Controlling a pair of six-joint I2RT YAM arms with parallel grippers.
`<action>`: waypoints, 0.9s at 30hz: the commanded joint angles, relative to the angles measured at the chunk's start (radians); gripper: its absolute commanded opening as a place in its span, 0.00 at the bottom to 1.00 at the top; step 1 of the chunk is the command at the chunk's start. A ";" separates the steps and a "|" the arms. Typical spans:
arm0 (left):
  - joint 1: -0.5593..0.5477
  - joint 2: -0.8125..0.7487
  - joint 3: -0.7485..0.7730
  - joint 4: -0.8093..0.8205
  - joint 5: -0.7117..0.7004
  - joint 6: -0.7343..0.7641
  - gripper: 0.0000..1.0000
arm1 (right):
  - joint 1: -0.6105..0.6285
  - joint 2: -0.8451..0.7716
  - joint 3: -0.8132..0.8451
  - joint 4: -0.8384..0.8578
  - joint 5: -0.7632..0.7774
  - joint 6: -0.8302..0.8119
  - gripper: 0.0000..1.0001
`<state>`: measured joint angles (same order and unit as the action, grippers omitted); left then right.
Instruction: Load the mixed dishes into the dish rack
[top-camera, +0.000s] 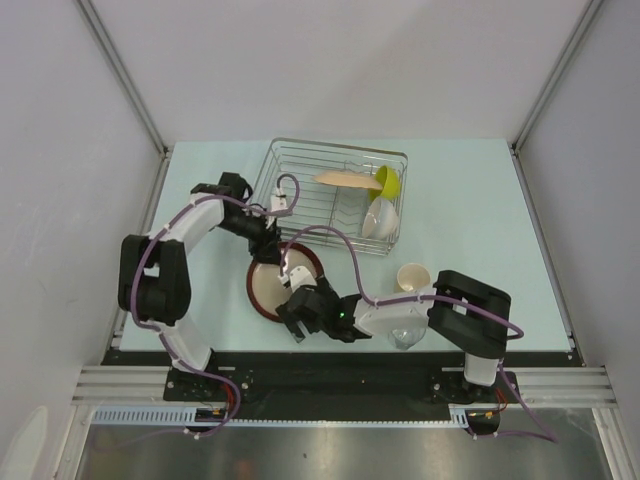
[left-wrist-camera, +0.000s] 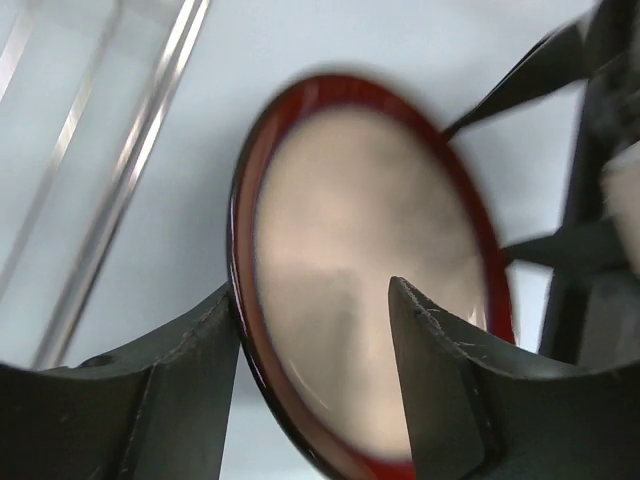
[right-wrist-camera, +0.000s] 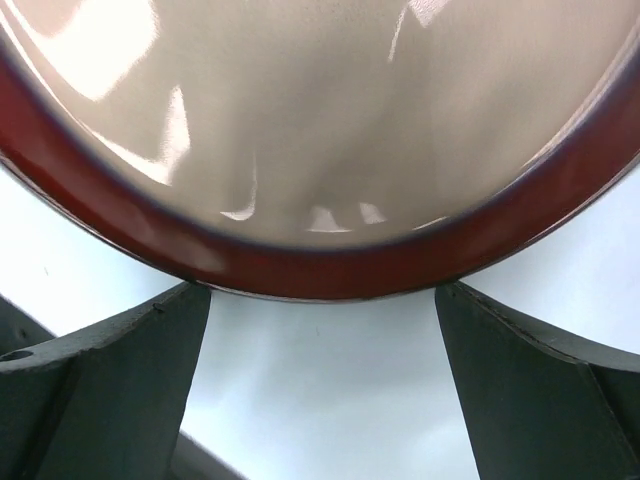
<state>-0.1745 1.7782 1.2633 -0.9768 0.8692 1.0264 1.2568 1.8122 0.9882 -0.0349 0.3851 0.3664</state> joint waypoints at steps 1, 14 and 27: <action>-0.175 -0.071 -0.061 -0.490 0.459 -0.092 0.33 | -0.048 0.090 0.067 0.348 0.118 -0.196 1.00; -0.189 -0.100 -0.041 -0.488 0.372 -0.126 0.21 | -0.042 0.072 0.067 0.328 0.143 -0.188 1.00; -0.188 -0.198 -0.122 -0.235 -0.053 -0.319 0.00 | -0.046 0.058 0.067 0.244 0.178 -0.135 1.00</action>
<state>-0.2813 1.6218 1.2675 -1.0191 1.0061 0.8185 1.2682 1.8538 1.0035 0.0814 0.4404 0.2310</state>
